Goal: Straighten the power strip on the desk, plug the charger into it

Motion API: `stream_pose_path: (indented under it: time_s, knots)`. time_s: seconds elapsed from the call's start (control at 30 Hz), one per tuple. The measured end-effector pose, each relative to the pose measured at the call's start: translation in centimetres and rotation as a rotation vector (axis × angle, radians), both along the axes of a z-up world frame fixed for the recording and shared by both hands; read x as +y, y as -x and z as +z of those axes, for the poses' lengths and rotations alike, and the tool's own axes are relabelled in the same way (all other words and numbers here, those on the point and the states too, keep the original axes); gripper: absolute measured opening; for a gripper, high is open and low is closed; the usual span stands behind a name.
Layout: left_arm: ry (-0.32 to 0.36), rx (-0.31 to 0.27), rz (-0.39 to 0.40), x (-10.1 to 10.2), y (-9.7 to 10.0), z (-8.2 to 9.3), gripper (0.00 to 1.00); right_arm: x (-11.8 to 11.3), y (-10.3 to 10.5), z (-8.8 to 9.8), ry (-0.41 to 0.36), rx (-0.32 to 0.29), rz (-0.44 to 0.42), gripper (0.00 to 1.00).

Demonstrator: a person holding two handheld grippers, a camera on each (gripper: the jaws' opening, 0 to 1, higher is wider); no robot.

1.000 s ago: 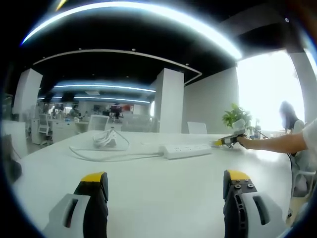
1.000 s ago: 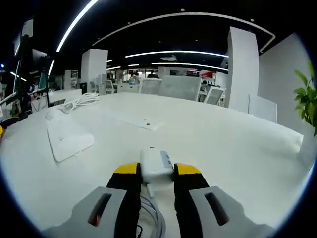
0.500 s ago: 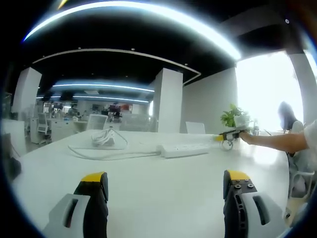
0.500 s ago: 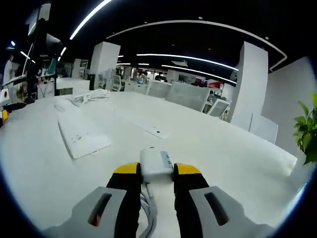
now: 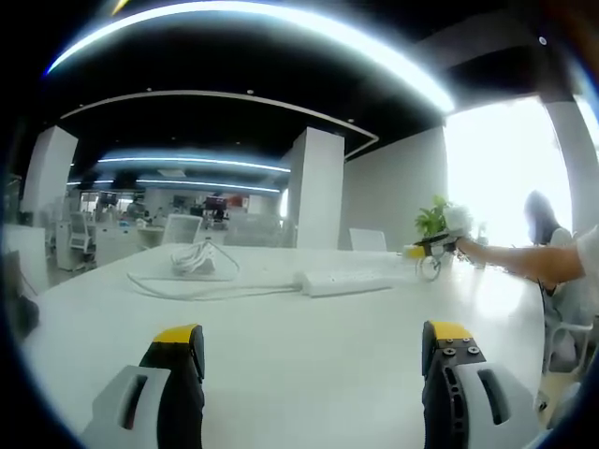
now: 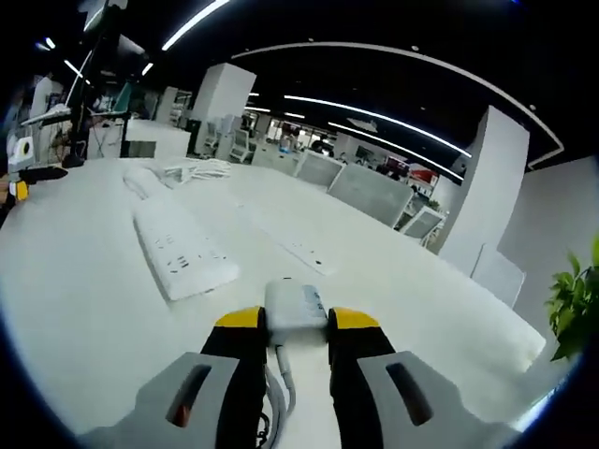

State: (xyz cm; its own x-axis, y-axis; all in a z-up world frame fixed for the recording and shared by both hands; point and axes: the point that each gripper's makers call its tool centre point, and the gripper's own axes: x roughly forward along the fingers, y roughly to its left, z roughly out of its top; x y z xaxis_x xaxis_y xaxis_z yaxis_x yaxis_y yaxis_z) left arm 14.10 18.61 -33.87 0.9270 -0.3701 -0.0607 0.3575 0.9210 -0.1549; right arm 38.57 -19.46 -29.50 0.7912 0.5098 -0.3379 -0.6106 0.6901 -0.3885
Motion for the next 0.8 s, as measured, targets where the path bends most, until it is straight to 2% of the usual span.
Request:
stream_pose_path:
  time_s: [0.27,0.63,0.8]
  knots:
    - [0.0,0.004,-0.005,-0.2,0.3,0.0,0.99,1.5,1.0,1.6,0.07,-0.042,0.038,0.23]
    - [-0.002,-0.002,-0.01,-0.3,0.5,0.5,0.99,3.9,3.2,3.2,0.123,-0.077,0.1,0.23]
    - [0.0,-0.005,-0.013,-0.3,0.7,0.6,0.99,4.6,4.1,3.6,0.183,-0.086,0.127,0.23]
